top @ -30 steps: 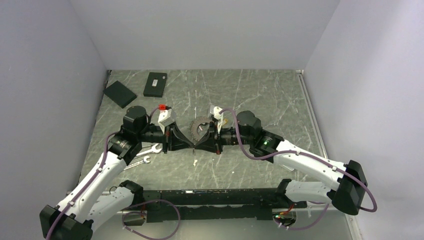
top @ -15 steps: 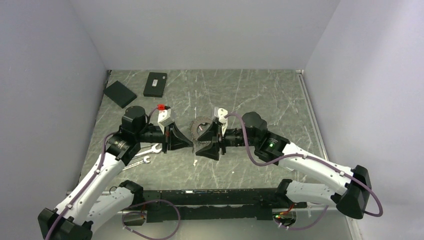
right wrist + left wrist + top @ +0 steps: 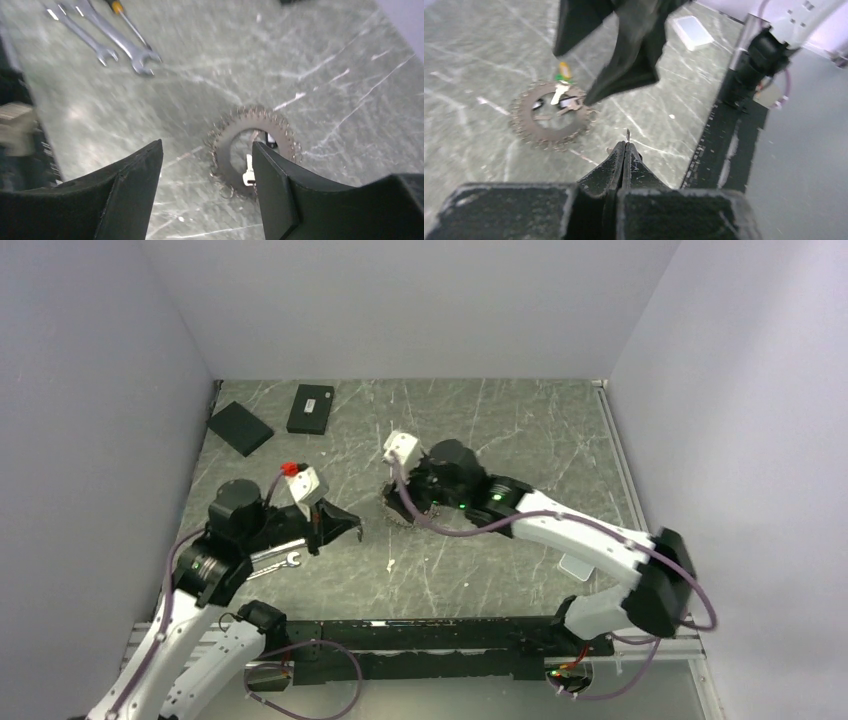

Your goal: Put the keys on the keyring

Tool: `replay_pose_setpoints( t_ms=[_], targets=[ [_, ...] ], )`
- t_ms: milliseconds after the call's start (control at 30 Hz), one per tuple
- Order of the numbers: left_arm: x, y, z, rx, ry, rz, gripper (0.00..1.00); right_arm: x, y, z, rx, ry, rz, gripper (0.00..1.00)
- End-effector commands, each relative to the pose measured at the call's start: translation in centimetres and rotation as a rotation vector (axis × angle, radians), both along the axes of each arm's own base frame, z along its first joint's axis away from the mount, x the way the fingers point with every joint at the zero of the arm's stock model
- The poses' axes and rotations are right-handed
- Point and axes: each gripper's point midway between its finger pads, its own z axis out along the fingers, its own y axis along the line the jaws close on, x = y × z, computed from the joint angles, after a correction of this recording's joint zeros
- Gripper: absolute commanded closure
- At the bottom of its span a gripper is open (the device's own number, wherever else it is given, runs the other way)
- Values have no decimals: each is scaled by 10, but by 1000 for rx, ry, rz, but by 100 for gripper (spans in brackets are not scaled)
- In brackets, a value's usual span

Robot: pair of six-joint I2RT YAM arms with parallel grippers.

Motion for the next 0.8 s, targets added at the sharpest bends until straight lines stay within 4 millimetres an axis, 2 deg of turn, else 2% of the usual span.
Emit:
replay_pose_setpoints(
  t_ms=[0,67,133,267,367,600,767],
  targets=[
    [21,36,-8,31,-34,299,100,17,2,-94,-330,-27,75,29],
    [28,51,-14,62,-21,403,100,25,9,-109,-362,-42,98,29],
    [34,60,-16,96,-13,459,100,36,14,-113,-335,-40,108,29],
    [43,72,-19,129,-18,536,100,40,19,-131,-382,-36,212,35],
    [43,74,-16,113,-40,549,100,36,25,-148,-408,15,306,37],
    [41,80,-11,96,-66,580,100,36,47,-167,-408,72,421,43],
    [40,82,-10,97,-70,589,100,46,47,-184,-468,80,421,48]
  ],
)
